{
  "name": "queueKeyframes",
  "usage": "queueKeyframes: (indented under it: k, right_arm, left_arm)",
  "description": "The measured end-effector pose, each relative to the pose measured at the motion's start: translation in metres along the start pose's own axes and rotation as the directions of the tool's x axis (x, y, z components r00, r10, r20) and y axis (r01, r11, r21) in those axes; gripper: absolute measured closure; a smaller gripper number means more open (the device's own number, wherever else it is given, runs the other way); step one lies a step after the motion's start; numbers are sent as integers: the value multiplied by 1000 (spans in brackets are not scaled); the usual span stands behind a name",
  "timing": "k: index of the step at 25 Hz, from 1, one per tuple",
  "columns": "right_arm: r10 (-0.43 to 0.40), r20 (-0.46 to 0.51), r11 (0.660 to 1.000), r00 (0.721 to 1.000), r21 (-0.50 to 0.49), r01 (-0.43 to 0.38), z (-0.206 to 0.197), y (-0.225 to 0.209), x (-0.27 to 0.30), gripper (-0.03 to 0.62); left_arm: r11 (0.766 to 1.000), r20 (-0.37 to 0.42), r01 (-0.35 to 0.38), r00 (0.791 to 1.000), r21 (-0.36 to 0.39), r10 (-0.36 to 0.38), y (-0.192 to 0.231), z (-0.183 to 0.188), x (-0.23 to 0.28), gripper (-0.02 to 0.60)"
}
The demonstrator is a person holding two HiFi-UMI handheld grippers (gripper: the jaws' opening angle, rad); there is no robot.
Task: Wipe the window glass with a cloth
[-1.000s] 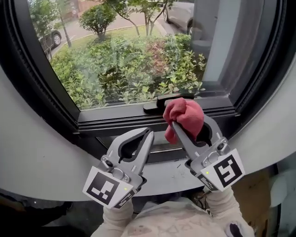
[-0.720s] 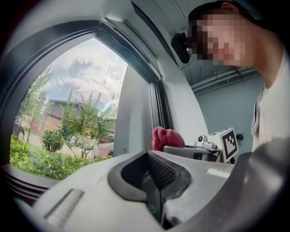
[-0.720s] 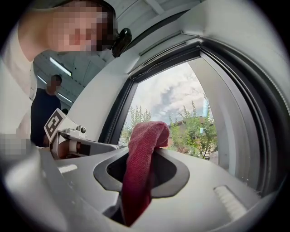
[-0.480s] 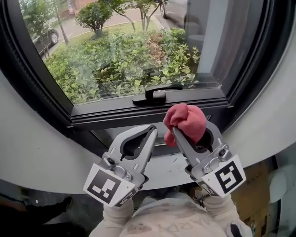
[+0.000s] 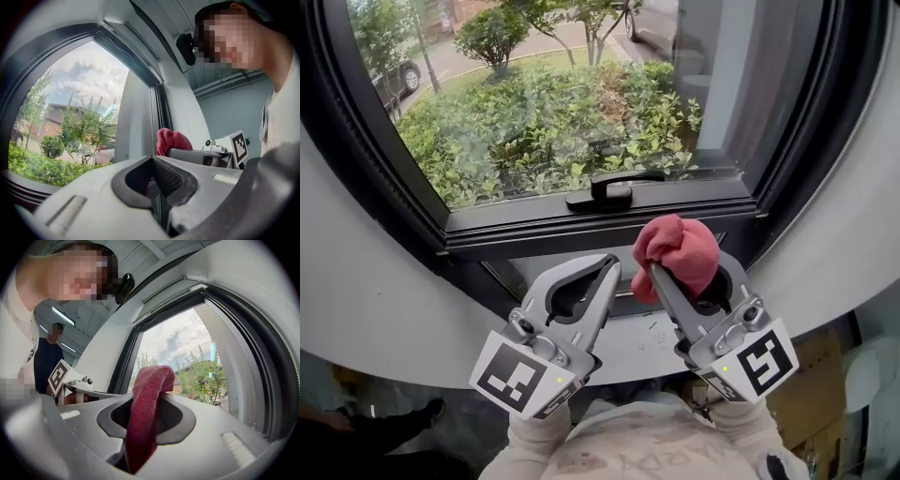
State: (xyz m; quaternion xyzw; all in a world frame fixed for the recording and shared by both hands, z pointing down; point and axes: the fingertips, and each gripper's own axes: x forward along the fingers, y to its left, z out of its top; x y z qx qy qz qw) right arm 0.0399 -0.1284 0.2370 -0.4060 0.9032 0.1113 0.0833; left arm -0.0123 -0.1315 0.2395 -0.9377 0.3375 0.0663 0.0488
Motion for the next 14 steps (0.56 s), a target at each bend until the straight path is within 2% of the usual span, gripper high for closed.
queueKeyframes:
  k: [14]
  right_arm:
    - [-8, 16, 1000, 1000, 1, 8, 7, 1, -12, 470]
  left_arm:
    - [1000, 1, 10, 1000, 13, -10, -13, 5, 0, 580]
